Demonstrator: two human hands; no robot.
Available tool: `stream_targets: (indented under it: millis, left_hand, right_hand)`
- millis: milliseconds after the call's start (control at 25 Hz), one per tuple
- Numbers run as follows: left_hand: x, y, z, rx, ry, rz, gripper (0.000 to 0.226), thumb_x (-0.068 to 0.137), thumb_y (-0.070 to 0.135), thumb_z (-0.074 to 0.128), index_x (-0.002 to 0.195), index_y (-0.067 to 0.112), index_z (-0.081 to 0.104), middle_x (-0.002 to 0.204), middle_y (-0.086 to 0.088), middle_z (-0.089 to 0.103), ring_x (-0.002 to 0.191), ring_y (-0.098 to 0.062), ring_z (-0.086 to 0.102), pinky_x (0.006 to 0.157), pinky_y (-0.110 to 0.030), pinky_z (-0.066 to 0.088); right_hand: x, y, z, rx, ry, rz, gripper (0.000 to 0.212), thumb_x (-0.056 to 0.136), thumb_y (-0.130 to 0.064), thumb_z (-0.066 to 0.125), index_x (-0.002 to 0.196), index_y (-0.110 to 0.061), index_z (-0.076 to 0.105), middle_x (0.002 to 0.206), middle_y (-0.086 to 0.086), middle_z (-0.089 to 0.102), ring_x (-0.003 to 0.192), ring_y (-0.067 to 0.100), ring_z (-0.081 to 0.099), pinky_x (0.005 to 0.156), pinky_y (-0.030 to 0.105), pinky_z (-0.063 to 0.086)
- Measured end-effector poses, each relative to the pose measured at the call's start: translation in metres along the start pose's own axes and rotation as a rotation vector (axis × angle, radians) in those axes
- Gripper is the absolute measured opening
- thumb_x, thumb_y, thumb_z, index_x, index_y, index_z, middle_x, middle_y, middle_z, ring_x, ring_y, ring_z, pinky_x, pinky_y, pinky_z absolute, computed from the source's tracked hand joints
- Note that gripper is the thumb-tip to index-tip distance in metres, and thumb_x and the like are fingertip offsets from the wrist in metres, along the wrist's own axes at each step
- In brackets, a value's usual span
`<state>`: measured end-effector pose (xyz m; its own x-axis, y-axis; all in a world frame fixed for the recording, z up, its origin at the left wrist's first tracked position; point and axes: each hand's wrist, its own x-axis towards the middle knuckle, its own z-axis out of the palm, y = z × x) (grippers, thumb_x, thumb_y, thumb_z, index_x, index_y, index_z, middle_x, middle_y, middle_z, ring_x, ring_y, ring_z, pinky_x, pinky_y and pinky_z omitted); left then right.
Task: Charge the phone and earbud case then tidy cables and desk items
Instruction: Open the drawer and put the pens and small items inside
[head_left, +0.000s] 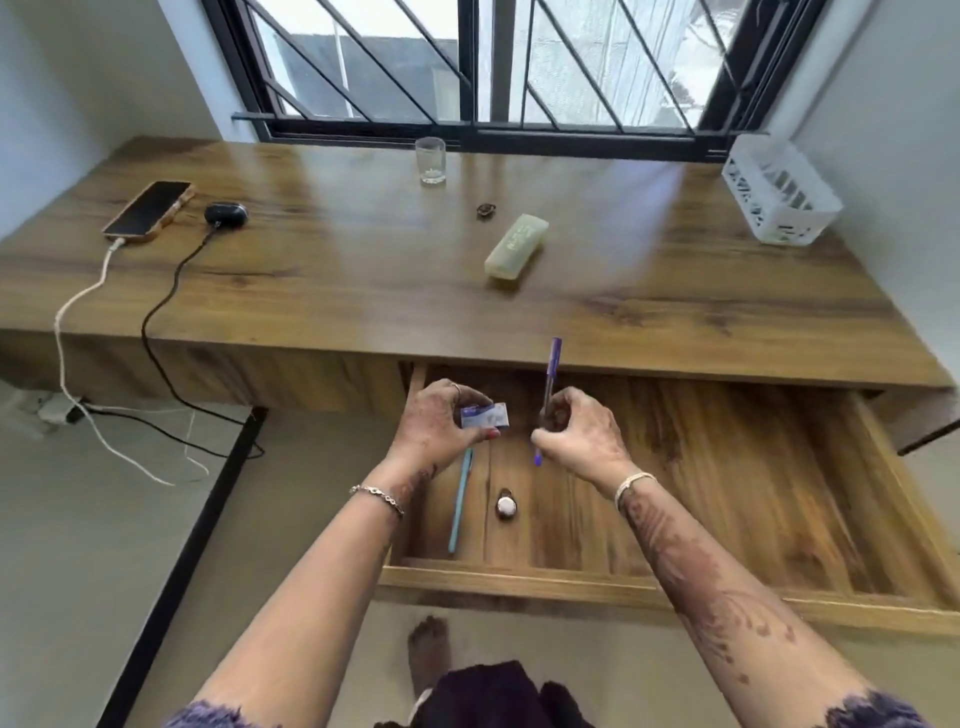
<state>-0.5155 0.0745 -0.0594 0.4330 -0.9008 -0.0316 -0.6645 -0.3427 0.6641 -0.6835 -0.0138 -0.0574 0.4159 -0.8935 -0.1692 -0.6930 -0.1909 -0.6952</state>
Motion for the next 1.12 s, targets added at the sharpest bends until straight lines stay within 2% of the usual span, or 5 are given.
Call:
stream_targets:
  millis: [200,360,480,800,1120]
  left_hand:
    - [-0.023,-0.004,0.037,0.103,-0.114,-0.124,0.041,0.067,0.03,0.083,0.105,0.026,0.069,0.106,0.006,0.06,0.099,-0.012,0.059,0.088,-0.027,0.052]
    - [-0.018,-0.009,0.051,0.227,-0.194,-0.134,0.039,0.074,0.03,0.078,0.111,0.026,0.066,0.11,0.002,0.057,0.105,-0.017,0.056,0.089,-0.03,0.05]
    - [-0.012,-0.011,0.062,0.283,-0.219,-0.106,0.037,0.079,0.029,0.073,0.115,0.024,0.064,0.113,-0.001,0.057,0.11,-0.021,0.055,0.093,-0.033,0.049]
    - [0.003,-0.02,0.081,0.446,-0.26,-0.03,0.04,0.084,0.034,0.066,0.123,0.028,0.059,0.129,-0.003,0.054,0.125,-0.026,0.045,0.106,-0.041,0.034]
    - [0.001,-0.03,0.076,0.301,-0.163,-0.037,0.048,0.084,0.028,0.067,0.129,0.023,0.054,0.135,-0.008,0.05,0.13,-0.026,0.043,0.108,-0.038,0.037]
  right_hand:
    - [-0.022,0.052,0.015,0.021,-0.178,0.183,0.012,0.074,-0.025,0.071,0.076,-0.015,0.064,0.063,0.001,0.072,0.062,0.01,0.072,0.076,0.035,0.06]
    - [-0.02,0.065,0.03,-0.171,-0.242,0.223,0.027,0.07,-0.038,0.076,0.078,-0.013,0.068,0.073,0.001,0.072,0.076,0.015,0.071,0.075,0.028,0.057]
    - [-0.019,0.066,0.036,-0.197,-0.28,0.27,0.03,0.07,-0.037,0.079,0.078,-0.013,0.063,0.078,0.002,0.068,0.065,0.013,0.062,0.055,0.021,0.047]
    - [-0.017,0.078,0.055,-0.093,-0.309,0.39,0.024,0.073,-0.028,0.078,0.08,-0.008,0.066,0.039,-0.006,0.059,0.034,0.002,0.057,0.041,0.013,0.047]
    - [-0.017,0.077,0.051,-0.072,-0.278,0.398,0.04,0.072,-0.042,0.078,0.087,-0.006,0.067,0.064,0.004,0.07,0.054,0.016,0.07,0.058,0.026,0.058]
